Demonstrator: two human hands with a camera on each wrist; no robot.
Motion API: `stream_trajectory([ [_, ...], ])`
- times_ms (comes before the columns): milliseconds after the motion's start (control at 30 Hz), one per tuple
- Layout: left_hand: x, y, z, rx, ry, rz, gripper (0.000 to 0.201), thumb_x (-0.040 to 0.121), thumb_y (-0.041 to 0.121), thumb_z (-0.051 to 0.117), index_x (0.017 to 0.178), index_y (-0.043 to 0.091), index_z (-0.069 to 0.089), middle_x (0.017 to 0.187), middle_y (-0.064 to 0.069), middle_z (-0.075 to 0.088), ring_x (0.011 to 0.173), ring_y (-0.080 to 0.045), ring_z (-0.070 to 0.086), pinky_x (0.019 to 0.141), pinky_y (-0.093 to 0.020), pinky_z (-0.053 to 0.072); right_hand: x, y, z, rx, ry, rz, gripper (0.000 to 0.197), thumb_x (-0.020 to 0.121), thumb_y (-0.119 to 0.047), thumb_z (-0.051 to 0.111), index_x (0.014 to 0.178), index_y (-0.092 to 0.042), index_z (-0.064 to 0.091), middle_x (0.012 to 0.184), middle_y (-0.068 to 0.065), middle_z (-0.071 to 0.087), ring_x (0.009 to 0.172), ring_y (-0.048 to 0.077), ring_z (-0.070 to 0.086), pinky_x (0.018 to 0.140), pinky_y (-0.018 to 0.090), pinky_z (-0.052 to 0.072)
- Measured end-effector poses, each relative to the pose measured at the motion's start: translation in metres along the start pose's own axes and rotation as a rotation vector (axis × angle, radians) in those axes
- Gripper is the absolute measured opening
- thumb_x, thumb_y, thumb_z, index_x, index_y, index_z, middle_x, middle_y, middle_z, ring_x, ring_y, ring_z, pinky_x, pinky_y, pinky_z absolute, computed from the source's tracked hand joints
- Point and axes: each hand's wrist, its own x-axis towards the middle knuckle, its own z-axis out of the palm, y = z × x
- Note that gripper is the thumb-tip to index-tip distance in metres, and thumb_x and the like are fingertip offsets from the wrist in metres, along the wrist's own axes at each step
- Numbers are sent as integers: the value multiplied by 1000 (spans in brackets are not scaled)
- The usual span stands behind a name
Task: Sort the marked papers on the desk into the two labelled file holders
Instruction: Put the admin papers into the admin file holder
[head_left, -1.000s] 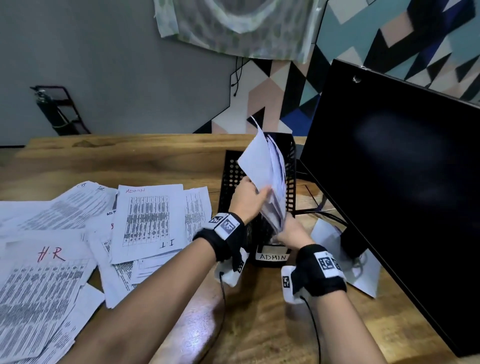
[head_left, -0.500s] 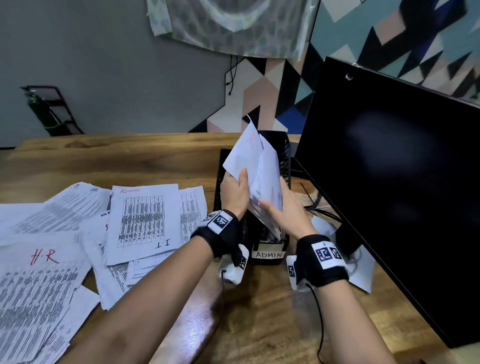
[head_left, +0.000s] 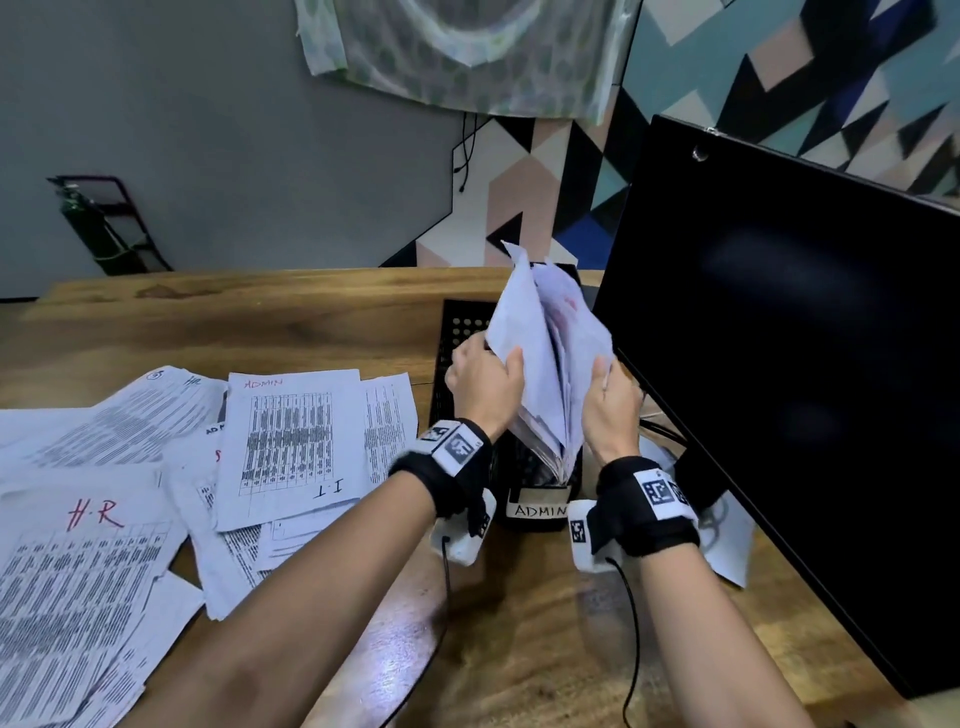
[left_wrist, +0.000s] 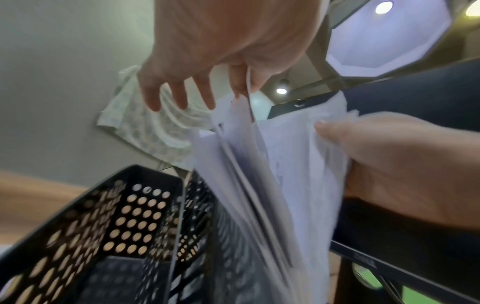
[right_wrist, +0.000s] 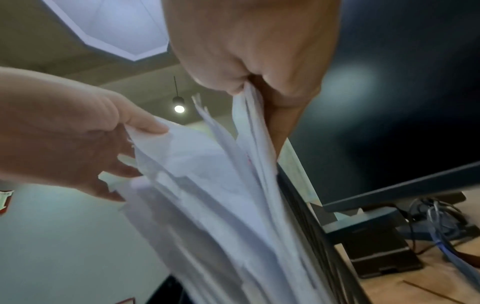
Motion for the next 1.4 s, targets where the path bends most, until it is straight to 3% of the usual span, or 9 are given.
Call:
stream_trajectory([
  [133, -23, 15, 20, 453, -275, 18, 42, 93, 33, 40, 118, 4, 59, 158, -8, 7, 146, -31, -4, 115, -57, -2, -1, -9, -5, 33, 77, 5, 39, 100, -22, 28, 108, 7, 53, 84, 21, 54, 84, 31, 49, 71, 30, 29],
  [267, -26, -5, 25, 397, -317, 43, 72, 85, 60, 42, 145, 26, 24, 157, -8, -15, 144, -36, -11, 114, -58, 0, -15, 5, -5, -11, -162, -22, 53, 95, -46, 34, 134, -11, 42, 128, 16, 57, 119, 29, 52, 90, 29, 37],
  [400, -21, -24, 15, -213, -54, -51, 61, 95, 44, 35, 146, 17, 17, 155, -10, 12, 141, -29, 25, 112, -41, 26, -27, 25, 1, -61, -257, -24, 65, 88, -58, 36, 142, -22, 29, 139, 7, 50, 125, 23, 49, 102, 38, 39],
  [567, -15, -29, 14, -212, -395, -200, 30, 89, 20, 48, 116, 7, 52, 111, -15, 62, 98, -35, 63, 77, -51, 57, -40, 40, 19, -256, -378, 25, 59, 85, 0, 37, 141, -19, 32, 120, 23, 58, 102, 39, 55, 80, 39, 43],
  [833, -2, -5, -4, -175, -67, 126, 36, 86, 6, 48, 54, 16, 34, 54, 2, 43, 52, -11, 35, 46, -15, 28, -35, 25, 9, -109, -56, -20, 59, 90, -6, 39, 145, -20, 24, 110, 27, 62, 95, 42, 60, 76, 41, 47],
  [967, -14, -7, 0, -284, -109, 54, 26, 96, 28, 39, 89, 9, 55, 72, 2, 55, 74, -19, 50, 70, -32, 45, -44, 22, 10, -146, -354, 12, 91, 76, -76, 30, 148, -26, 6, 149, 11, 36, 131, 31, 42, 100, 41, 38],
  [1067, -15, -15, 6, -328, -204, -54, 55, 94, 48, 35, 136, 13, 32, 115, -6, 59, 108, -25, 55, 96, -40, 45, -42, 30, 16, -235, -396, 95, 86, 82, -50, 54, 147, -26, 5, 148, 9, 34, 128, 31, 42, 99, 43, 39],
  [1200, -5, -20, 21, -100, -440, -67, 47, 94, 22, 41, 136, 6, 25, 131, -22, 48, 110, -39, 56, 87, -50, 53, -42, 33, 25, -342, -399, 21, 68, 87, -5, 44, 146, -20, 12, 139, 16, 40, 113, 35, 50, 84, 36, 42],
  [1400, -6, -32, 1, -177, -396, 46, 53, 97, 31, 40, 142, 6, 26, 141, -14, 43, 123, -26, 48, 103, -34, 37, -50, 40, 34, -361, -336, 50, 82, 84, -21, 61, 146, -11, 8, 152, 17, 17, 136, 37, 26, 111, 52, 27],
])
